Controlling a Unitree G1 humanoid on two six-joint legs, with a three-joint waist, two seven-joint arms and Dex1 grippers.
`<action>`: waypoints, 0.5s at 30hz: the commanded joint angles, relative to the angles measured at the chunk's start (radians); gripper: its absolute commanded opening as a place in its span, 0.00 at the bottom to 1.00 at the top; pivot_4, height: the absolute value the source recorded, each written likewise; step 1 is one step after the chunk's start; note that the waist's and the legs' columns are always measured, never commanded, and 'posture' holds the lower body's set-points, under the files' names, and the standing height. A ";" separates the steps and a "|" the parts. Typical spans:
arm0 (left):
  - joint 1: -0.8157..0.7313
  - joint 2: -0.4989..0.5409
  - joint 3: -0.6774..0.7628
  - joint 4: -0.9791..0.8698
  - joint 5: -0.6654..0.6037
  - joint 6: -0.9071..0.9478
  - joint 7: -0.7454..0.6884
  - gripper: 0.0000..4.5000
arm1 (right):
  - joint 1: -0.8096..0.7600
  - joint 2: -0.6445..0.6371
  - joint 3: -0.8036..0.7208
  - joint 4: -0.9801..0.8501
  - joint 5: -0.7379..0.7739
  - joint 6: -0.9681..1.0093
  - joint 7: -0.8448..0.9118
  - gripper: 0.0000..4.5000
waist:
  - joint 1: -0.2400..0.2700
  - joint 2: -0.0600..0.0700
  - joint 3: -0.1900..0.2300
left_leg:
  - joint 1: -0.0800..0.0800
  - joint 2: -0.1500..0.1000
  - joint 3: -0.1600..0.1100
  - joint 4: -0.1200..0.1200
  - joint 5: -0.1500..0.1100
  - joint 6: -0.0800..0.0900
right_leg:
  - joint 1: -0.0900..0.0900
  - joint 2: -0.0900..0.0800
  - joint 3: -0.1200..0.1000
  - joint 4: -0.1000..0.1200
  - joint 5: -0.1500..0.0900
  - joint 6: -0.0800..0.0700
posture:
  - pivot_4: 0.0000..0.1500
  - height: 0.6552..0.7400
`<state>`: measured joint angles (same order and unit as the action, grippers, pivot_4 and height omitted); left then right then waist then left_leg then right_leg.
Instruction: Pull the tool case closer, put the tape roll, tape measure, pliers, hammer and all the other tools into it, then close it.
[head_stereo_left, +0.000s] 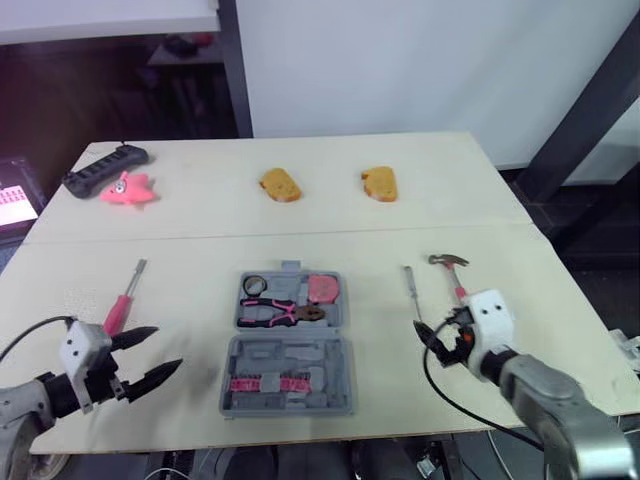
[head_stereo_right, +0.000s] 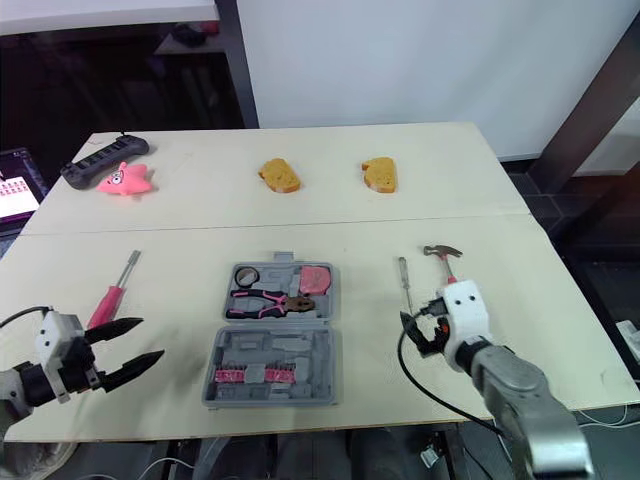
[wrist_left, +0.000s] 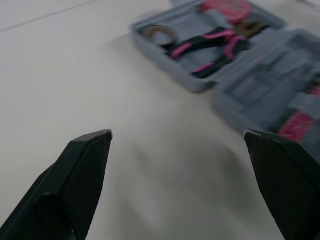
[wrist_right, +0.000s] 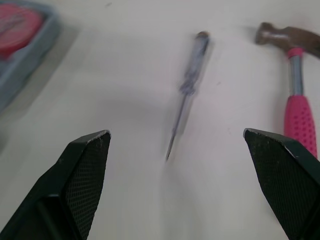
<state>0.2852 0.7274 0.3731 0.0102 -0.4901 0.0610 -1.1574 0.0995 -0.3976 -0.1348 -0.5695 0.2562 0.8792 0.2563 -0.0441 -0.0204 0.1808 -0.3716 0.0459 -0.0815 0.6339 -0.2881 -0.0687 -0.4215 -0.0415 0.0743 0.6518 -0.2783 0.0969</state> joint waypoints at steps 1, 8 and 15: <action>0.014 0.026 -0.026 -0.105 -0.024 0.029 -0.040 0.99 | -0.096 0.076 0.032 0.063 -0.074 0.040 -0.138 1.00 | 0.000 0.000 0.000 | 0.000 0.000 0.000 0.000 0.000 0.000 | 0.000 0.000 0.000 0.000 0.000 0.000 | 1.00 1.00; -0.024 0.020 -0.073 -0.184 -0.011 0.048 -0.030 0.99 | -0.208 0.143 0.054 0.237 -0.130 0.025 -0.212 1.00 | 0.000 0.001 0.000 | 0.000 0.000 0.000 0.000 0.000 0.000 | 0.000 0.000 0.000 0.000 0.001 0.002 | 1.00 1.00; -0.033 0.019 -0.090 -0.191 0.002 0.046 -0.010 0.99 | -0.283 0.174 0.068 0.385 -0.150 -0.041 -0.214 1.00 | -0.006 0.001 0.000 | 0.000 0.000 -0.001 0.000 0.000 0.000 | 0.000 0.001 0.000 0.002 0.002 0.003 | 1.00 1.00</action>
<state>0.2534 0.7427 0.2816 -0.1597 -0.4878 0.1074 -1.1735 -0.1740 -0.2336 -0.0734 -0.2006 0.1190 0.8627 0.0451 -0.0502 -0.0195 0.1810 -0.3712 0.0461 -0.0821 0.6335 -0.2880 -0.0686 -0.4219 -0.0406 0.0740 0.6535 -0.2767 0.0994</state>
